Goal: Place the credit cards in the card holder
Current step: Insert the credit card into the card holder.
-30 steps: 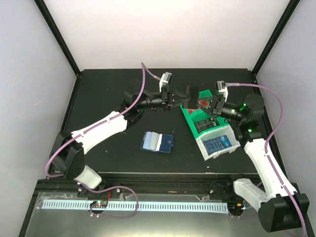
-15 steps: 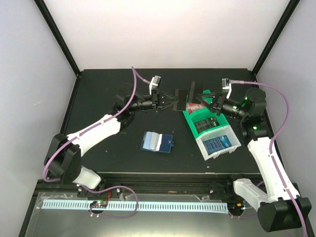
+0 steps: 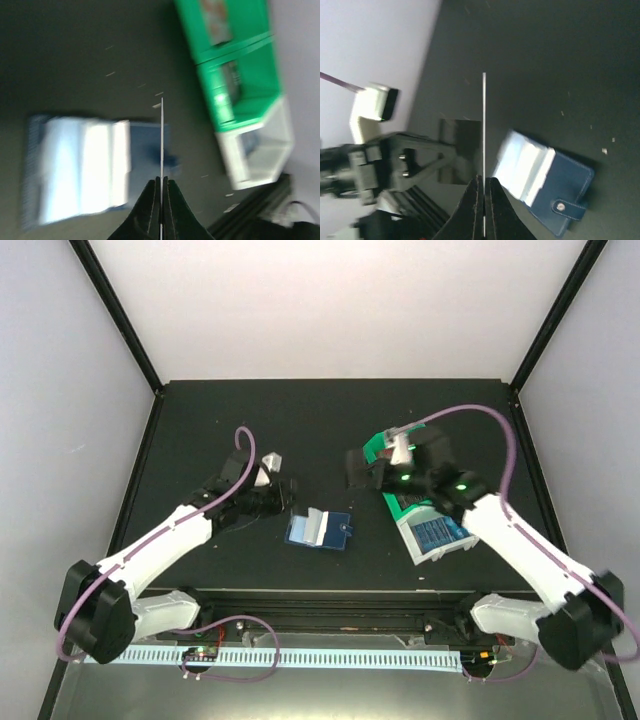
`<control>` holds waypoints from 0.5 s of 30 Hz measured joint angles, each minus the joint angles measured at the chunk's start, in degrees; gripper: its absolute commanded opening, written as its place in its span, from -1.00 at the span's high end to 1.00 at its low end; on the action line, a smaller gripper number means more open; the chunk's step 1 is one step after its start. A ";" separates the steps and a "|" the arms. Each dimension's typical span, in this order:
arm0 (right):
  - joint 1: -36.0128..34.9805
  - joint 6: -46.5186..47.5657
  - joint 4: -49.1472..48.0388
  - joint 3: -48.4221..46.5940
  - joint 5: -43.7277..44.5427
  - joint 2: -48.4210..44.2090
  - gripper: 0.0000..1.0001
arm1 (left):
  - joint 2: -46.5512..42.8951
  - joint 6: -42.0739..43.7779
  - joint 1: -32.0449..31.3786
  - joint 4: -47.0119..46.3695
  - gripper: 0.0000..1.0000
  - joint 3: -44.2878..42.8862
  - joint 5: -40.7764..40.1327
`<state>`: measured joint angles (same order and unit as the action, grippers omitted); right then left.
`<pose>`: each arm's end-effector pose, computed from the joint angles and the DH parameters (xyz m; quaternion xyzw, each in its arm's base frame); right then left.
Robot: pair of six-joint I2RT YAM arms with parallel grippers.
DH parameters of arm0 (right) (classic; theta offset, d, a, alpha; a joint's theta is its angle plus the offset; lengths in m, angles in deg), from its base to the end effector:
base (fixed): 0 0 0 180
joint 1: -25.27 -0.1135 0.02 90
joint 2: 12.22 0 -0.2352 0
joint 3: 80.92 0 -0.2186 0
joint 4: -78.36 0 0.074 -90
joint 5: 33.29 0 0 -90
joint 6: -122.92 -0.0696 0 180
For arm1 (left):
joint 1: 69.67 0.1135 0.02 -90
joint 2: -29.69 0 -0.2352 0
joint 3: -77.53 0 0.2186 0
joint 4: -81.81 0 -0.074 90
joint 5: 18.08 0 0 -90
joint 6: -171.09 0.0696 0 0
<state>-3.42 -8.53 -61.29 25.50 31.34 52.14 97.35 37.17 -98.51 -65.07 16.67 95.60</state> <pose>0.2060 0.1467 0.2898 -0.0128 0.8564 0.4320 0.2825 0.2084 -0.1467 0.2168 -0.0303 0.8905 -0.3954 0.2232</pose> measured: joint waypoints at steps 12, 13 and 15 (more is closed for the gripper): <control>-27.28 -9.70 2.19 -9.31 21.31 31.82 0.98 | -1.38 4.52 0.92 10.67 0.97 8.85 -11.69; -28.09 -10.34 2.45 -11.04 22.23 33.66 0.98 | -1.64 4.55 1.38 10.67 0.97 9.49 -11.93; -29.51 -11.80 2.86 -14.69 24.11 37.27 0.98 | -2.29 4.63 1.97 10.69 0.97 10.34 -12.09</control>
<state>-32.92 -20.33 -58.42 10.81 55.45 89.41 95.05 41.80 -96.54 -54.38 27.01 83.52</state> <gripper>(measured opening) 0.018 0.018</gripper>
